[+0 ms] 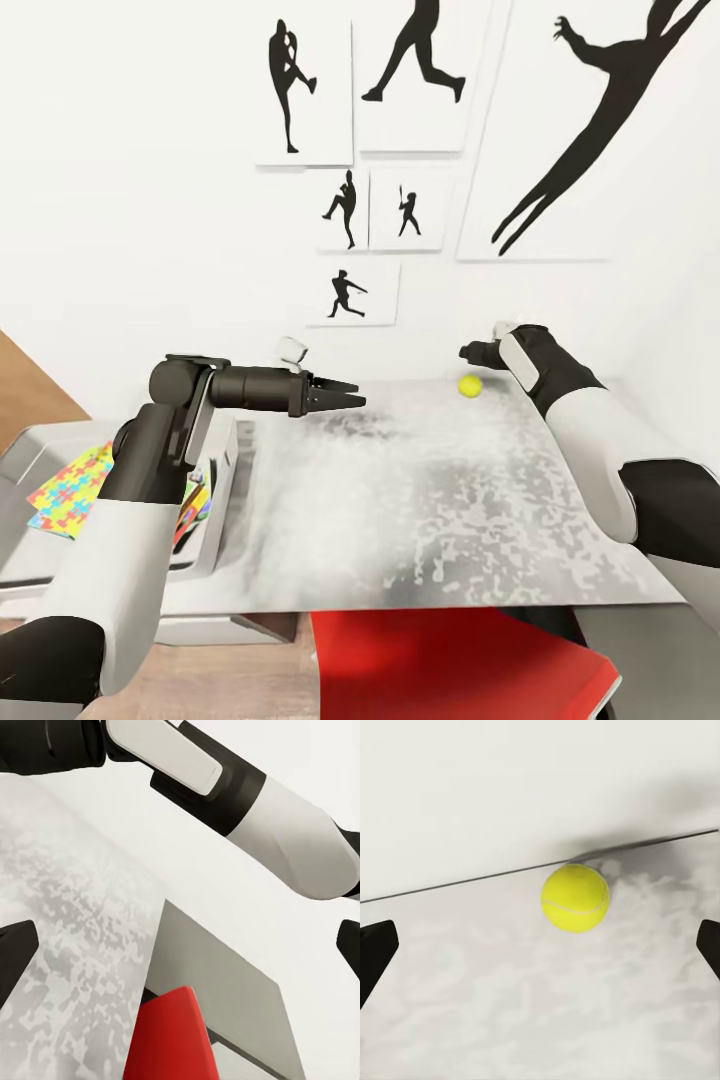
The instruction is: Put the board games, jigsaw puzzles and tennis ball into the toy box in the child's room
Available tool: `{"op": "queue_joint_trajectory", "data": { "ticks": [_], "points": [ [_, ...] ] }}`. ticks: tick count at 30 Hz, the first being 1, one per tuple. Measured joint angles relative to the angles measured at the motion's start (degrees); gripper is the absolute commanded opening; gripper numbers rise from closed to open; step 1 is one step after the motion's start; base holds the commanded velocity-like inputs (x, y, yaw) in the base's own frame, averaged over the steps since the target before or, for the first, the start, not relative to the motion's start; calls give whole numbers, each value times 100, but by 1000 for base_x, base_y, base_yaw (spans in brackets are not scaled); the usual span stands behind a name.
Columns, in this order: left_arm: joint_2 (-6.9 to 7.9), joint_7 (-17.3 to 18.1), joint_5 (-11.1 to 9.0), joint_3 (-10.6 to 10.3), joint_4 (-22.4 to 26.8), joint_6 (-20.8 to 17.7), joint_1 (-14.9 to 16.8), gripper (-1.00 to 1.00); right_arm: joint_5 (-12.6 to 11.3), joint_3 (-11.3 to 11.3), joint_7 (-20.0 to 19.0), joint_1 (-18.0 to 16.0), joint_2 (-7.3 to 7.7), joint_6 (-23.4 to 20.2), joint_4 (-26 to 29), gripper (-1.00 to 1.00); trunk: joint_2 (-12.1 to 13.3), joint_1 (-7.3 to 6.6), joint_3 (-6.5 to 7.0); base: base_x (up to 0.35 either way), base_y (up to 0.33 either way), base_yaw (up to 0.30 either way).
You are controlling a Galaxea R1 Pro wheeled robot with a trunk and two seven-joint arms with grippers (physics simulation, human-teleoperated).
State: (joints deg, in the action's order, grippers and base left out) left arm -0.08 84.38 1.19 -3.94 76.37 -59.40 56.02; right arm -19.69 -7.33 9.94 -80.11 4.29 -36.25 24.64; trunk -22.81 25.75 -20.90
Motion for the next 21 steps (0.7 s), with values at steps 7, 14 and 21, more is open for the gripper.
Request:
{"op": "queue_joint_trajectory", "data": {
  "ticks": [7,14,21],
  "points": [
    [0,2,0,0,13,0,0,100,0,-1,0,0,3,0,-1,100,0,0,-62,0,0,0],
    [0,0,0,0,30,0,0,100,5,1,0,0,3,0,-2,100,0,0,-124,0,0,0],
    [-6,0,0,-1,37,0,1,100,8,-2,0,0,1,1,0,100,0,0,-186,0,0,0]
  ]
}}
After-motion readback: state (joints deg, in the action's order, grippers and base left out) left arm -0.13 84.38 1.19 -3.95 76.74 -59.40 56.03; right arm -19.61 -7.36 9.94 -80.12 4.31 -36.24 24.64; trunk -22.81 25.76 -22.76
